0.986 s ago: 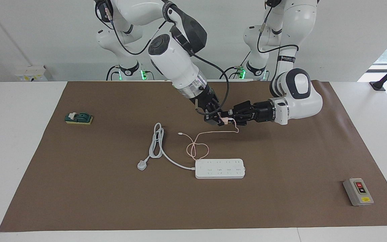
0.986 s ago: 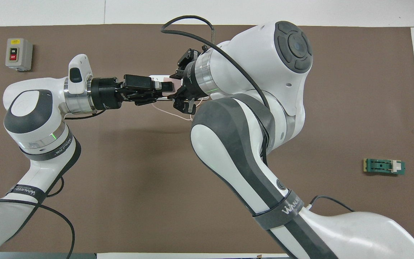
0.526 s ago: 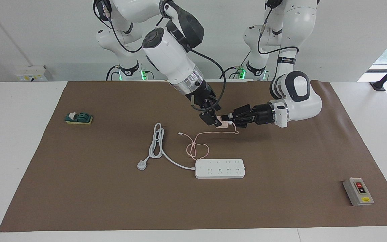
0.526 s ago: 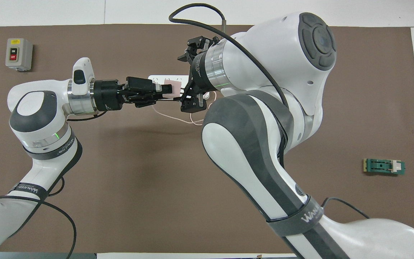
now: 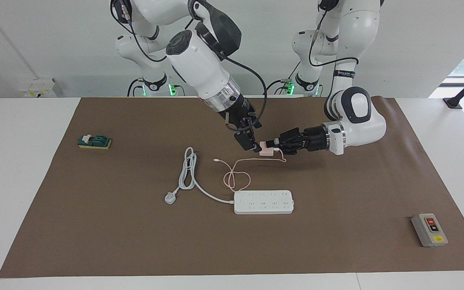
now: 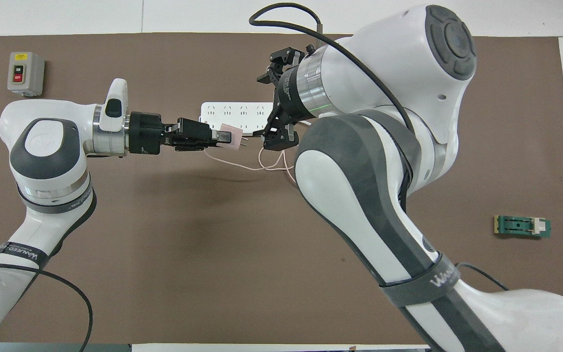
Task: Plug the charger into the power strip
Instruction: 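Withdraw the right gripper while the left gripper carries the charger to the strip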
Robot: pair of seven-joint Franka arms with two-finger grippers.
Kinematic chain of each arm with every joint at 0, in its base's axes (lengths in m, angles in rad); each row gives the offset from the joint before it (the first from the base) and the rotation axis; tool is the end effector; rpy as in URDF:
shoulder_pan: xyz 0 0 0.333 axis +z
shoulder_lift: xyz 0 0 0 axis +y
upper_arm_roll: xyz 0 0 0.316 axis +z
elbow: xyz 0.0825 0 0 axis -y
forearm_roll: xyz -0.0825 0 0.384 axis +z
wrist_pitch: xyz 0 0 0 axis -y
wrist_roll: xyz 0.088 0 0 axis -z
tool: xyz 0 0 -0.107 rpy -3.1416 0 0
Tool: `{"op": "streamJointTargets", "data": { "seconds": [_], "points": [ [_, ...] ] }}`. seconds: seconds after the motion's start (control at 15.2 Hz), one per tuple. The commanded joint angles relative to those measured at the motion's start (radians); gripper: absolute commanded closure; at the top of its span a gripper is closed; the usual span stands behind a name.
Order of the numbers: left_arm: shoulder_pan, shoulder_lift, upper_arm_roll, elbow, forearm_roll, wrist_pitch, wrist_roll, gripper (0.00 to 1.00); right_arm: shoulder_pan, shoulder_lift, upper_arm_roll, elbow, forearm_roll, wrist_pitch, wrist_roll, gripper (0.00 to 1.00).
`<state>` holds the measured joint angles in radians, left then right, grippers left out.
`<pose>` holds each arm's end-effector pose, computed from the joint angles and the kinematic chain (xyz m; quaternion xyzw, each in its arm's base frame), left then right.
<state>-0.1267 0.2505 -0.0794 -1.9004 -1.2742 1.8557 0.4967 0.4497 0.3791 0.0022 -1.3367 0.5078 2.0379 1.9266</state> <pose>0.5805 -0.1947 0.3973 0.8269 -0.0380 -0.0391 0.5597 0.6215 0.3316 0.5555 -0.6562 0.6984 0.1648 0.2334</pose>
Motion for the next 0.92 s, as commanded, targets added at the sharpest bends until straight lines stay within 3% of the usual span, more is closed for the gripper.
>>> {"op": "streamJointTargets", "data": {
  "seconds": [0.0, 0.2, 0.59, 0.85],
  "points": [
    [-0.021, -0.005, 0.009, 0.029, 0.145, 0.007, -0.003, 1.0, -0.055, -0.04, 0.004, -0.021, -0.009, -0.07, -0.101, 0.0],
    [-0.05, 0.009, 0.007, 0.101, 0.382, -0.032, -0.003, 1.0, -0.132, -0.077, 0.004, -0.021, -0.011, -0.171, -0.245, 0.0],
    [-0.088, 0.016, 0.006, 0.239, 0.675, -0.044, 0.015, 1.0, -0.293, -0.164, 0.002, -0.025, -0.063, -0.387, -0.518, 0.0],
    [-0.125, 0.019, 0.006, 0.262, 0.876, 0.003, 0.256, 1.0, -0.361, -0.216, 0.002, -0.027, -0.172, -0.495, -0.729, 0.0]
  ]
}}
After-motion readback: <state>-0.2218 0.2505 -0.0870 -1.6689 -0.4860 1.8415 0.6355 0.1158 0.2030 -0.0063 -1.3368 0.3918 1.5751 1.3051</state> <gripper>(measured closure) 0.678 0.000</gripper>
